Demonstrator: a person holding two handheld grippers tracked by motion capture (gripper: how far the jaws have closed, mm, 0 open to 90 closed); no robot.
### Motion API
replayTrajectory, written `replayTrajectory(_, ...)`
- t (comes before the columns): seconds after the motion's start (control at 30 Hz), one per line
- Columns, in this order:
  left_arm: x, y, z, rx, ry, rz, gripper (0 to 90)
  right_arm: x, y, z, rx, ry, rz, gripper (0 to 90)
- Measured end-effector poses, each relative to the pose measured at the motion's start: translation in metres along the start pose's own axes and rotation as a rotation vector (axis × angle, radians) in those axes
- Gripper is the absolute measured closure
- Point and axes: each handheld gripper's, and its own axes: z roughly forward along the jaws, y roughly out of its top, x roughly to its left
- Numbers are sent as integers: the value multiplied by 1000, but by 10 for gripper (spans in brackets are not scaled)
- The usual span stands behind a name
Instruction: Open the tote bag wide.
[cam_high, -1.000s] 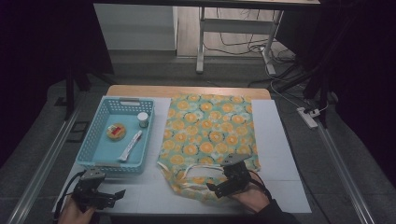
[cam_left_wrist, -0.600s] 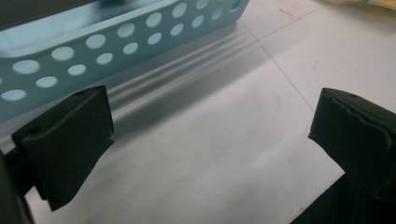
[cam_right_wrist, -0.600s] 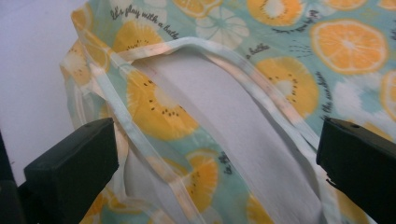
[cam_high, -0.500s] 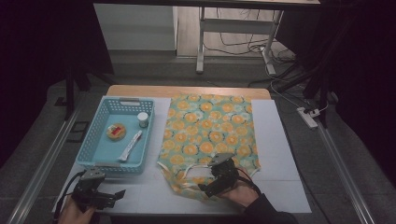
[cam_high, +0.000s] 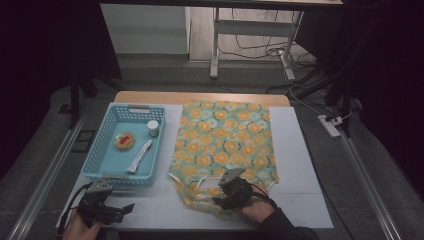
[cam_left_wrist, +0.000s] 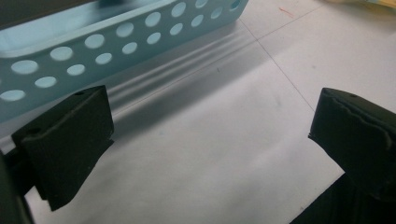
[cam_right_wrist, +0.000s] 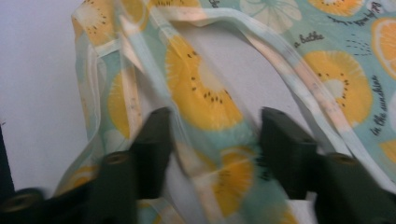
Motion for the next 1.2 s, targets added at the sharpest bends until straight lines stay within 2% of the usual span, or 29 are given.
replayTrajectory(0.1,0,0,0,1,0,0,0,-1,-1,-2,2,0,-3,767)
replayTrajectory(0.13,0,0,0,1,0,0,0,-1,-1,-2,2,0,-3,767)
replayTrajectory(0.17,0,0,0,2,1,0,0,-2,0,-3,9,20,-20,889)
replayTrajectory(0.2,0,0,0,1,0,0,0,-1,0,-3,9,19,-31,894)
replayTrajectory(0.27,0,0,0,2,1,-1,0,-2,2,-4,21,24,-20,897)
replayTrajectory(0.5,0,0,0,1,-1,-4,0,-22,9,-24,-63,62,83,899)
replayTrajectory(0.57,0,0,0,2,-1,-4,0,-26,13,-28,-84,69,83,899)
replayTrajectory(0.73,1,0,0,-1,-3,-6,0,-35,24,-30,-91,63,78,899)
replayTrajectory(0.93,1,0,0,-2,-5,-7,0,-54,43,-31,-104,61,89,898)
replayTrajectory(1.2,1,0,0,-2,-7,-8,0,-87,65,-28,-107,26,112,898)
